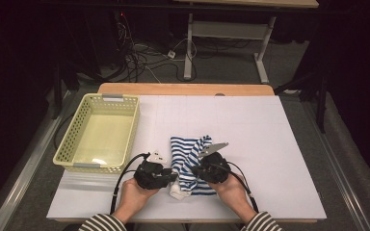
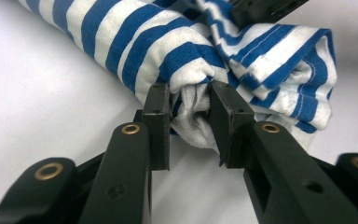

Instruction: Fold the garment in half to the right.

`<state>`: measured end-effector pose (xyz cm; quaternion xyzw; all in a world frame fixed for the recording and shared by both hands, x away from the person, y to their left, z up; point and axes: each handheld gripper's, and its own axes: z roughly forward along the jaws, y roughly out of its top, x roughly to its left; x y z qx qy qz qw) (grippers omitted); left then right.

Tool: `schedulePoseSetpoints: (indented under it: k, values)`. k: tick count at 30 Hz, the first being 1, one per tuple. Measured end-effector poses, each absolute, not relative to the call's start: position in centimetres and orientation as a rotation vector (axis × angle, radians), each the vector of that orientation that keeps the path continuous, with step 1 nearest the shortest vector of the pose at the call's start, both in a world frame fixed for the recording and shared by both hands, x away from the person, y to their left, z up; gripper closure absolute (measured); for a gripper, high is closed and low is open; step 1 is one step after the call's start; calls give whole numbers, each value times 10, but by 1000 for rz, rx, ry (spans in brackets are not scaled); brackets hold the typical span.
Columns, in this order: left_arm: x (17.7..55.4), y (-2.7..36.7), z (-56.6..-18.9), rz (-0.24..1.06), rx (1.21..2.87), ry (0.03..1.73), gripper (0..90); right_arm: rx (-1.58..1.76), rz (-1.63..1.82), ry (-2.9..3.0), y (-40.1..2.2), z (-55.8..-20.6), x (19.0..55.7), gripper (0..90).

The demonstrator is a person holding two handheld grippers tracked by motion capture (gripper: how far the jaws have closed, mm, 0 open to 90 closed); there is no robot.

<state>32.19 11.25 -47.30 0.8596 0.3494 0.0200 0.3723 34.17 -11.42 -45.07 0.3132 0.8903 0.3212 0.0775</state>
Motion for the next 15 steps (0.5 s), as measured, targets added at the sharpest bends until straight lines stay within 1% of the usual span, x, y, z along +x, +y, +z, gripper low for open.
schedulePoseSetpoints:
  k: [8,10,13,15]
  values:
    - [322,113,-473,41,2193,901,664,977,960,2636,-138,-455,332,897]
    - [320,114,-469,56,2164,891,632,983,964,2637,-142,-458,330,897]
    - [318,116,-457,115,2117,869,557,998,974,2632,-145,-462,328,896]
    - [319,116,-453,135,2086,867,535,1003,977,2632,-145,-462,328,894]
